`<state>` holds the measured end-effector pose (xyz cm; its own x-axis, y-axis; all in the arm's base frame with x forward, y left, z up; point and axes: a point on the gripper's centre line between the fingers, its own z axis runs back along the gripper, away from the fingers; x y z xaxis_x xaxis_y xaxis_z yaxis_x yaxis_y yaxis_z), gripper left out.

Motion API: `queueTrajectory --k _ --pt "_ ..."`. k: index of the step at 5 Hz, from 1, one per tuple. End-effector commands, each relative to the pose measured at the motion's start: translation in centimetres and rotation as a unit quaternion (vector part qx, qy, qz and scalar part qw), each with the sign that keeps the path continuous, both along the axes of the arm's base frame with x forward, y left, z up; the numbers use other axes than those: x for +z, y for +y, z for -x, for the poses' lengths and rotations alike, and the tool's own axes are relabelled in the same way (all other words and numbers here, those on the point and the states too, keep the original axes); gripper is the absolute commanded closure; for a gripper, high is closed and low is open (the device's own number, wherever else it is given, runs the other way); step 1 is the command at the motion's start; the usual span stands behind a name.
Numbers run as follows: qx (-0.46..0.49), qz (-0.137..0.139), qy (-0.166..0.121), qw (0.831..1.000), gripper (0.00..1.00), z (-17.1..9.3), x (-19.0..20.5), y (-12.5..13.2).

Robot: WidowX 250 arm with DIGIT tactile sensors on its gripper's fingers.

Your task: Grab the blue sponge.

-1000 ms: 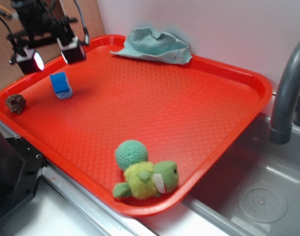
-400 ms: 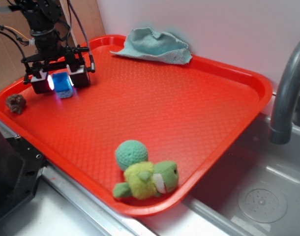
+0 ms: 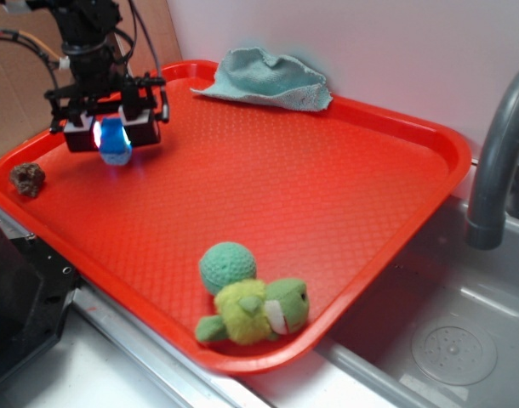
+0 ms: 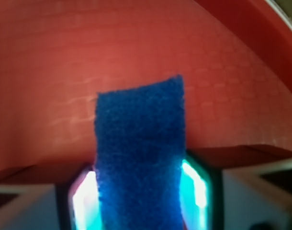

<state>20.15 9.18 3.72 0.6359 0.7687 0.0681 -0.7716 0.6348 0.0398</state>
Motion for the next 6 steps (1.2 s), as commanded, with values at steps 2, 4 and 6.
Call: queueTrajectory --k 2,4,6 --pt "-0.279 0.023 -0.043 0.959 1.00 4.5 12.6 -8.0" --pt "-0.420 -0.038 -0.053 0.905 1.00 4.4 13.3 -9.8" --pt "-0.381 0.022 -0.063 0.922 1.00 2.9 14.0 -8.1"
